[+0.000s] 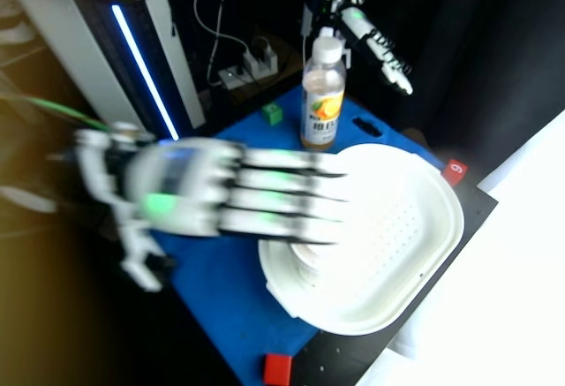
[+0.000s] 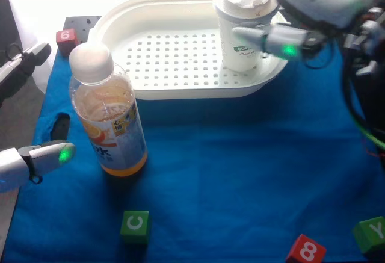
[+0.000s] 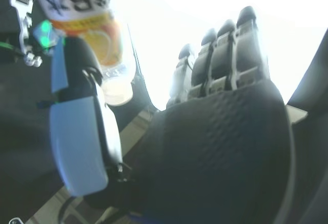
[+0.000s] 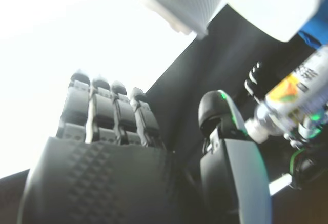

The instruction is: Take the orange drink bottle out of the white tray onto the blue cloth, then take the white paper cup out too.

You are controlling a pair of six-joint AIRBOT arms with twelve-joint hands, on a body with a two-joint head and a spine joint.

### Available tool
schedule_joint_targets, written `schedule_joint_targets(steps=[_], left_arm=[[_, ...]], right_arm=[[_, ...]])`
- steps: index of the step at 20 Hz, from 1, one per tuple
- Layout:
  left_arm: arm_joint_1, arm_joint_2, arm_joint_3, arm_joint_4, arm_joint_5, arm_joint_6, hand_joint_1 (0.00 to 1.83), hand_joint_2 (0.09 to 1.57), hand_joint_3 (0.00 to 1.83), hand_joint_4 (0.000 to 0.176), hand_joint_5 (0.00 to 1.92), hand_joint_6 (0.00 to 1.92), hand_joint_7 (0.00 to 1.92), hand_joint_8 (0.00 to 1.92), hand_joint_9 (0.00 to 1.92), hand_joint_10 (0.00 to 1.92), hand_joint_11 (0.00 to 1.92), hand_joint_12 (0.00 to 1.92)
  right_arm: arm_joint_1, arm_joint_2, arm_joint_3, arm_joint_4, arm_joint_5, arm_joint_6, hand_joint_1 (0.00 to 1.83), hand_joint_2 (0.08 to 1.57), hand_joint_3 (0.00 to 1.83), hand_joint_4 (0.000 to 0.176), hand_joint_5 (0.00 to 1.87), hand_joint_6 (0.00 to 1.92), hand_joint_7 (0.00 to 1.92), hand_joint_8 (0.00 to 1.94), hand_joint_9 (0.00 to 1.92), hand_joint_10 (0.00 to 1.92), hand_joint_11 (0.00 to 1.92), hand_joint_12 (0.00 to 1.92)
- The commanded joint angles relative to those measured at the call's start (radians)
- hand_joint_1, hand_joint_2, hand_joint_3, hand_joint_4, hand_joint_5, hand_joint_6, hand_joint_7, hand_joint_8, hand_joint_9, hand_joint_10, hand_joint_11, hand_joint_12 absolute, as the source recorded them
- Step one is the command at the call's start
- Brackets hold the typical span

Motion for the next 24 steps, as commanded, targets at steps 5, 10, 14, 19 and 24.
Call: schedule_joint_targets(steps=[5, 10, 14, 19, 24], left_arm=[[-0.006, -0.003, 0.003, 0.0, -0.138, -0.003, 0.73, 1.02, 0.0, 0.129, 0.0, 0.0, 0.0, 0.0, 0.0, 0.0, 0.0, 0.41], [-0.006, -0.008, 0.005, 0.001, -0.132, -0.004, 0.78, 1.0, 0.0, 0.124, 0.0, 0.0, 0.0, 0.0, 0.0, 0.0, 0.0, 0.15], [-0.006, -0.008, 0.004, 0.0, -0.135, -0.005, 0.73, 1.0, 0.0, 0.107, 0.0, 0.0, 0.0, 0.0, 0.0, 0.0, 0.0, 0.24], [-0.001, -0.009, 0.003, -0.01, -0.139, -0.007, 0.82, 0.99, 0.0, 0.125, 0.0, 0.0, 0.0, 0.0, 0.0, 0.0, 0.03, 0.02], [0.004, -0.011, 0.003, -0.018, -0.145, -0.007, 0.84, 1.0, 0.0, 0.111, 0.0, 0.0, 0.0, 0.0, 0.0, 0.0, 0.02, 0.02]], right_arm=[[0.064, -0.081, 0.101, -0.002, -0.014, -0.018, 0.54, 1.19, 0.0, 0.055, 0.0, 0.0, 0.0, 0.0, 0.0, 0.0, 0.0, 0.0], [0.071, -0.133, 0.177, 0.024, -0.078, -0.018, 0.55, 1.17, 0.0, 0.029, 0.0, 0.0, 0.0, 0.0, 0.0, 0.0, 0.0, 0.0], [0.07, -0.147, 0.216, 0.052, -0.126, -0.018, 0.61, 1.15, 0.0, 0.0, 0.0, 0.0, 0.0, 0.0, 0.0, 0.0, 0.0, 0.0], [0.07, -0.147, 0.211, 0.053, -0.134, -0.013, 0.76, 1.24, 0.0, 0.0, 0.32, 0.35, 0.45, 0.29, 0.36, 1.08, 0.3, 1.72], [0.07, -0.143, 0.198, 0.053, -0.133, -0.01, 0.89, 1.25, 0.0, 0.0, 0.1, 1.41, 0.3, 1.34, 0.41, 1.67, 0.48, 1.92]])
